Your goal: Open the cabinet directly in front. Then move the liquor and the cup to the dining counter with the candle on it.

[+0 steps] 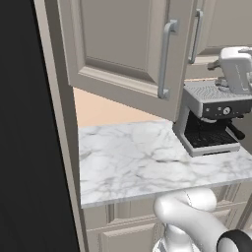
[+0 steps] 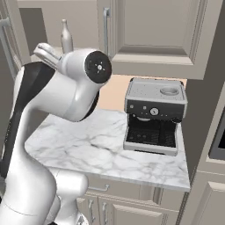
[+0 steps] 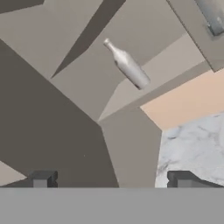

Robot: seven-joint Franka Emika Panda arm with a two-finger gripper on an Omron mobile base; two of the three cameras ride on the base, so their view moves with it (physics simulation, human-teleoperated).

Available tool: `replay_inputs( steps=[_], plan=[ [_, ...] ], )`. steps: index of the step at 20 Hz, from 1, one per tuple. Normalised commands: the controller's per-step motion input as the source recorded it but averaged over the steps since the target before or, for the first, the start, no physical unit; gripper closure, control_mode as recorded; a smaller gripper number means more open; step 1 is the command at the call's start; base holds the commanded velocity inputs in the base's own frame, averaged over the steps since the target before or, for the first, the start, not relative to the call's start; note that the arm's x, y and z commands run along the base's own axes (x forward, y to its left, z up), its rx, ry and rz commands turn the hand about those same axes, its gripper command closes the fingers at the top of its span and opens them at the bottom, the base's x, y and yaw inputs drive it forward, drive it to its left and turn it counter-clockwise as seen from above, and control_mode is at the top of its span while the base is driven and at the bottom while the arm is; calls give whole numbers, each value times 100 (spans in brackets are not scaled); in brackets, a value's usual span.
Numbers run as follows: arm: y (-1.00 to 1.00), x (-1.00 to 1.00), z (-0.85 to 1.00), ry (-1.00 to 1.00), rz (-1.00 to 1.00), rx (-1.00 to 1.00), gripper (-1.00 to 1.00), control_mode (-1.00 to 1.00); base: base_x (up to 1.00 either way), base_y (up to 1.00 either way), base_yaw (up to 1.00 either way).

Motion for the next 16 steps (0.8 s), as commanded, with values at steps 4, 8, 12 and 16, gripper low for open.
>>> replay_inputs(
  steps=[4,8,12,16],
  plan=[
    [36,85,-1,4,23,12,-100,-100,0,0,0],
    [31,84,-1,3,27,5,-100,-100,0,0,0],
    [44,54,0,4,27,7,-100,-100,0,0,0],
    [57,13,0,7,35,3,-100,-100,0,0,0]
  ],
)
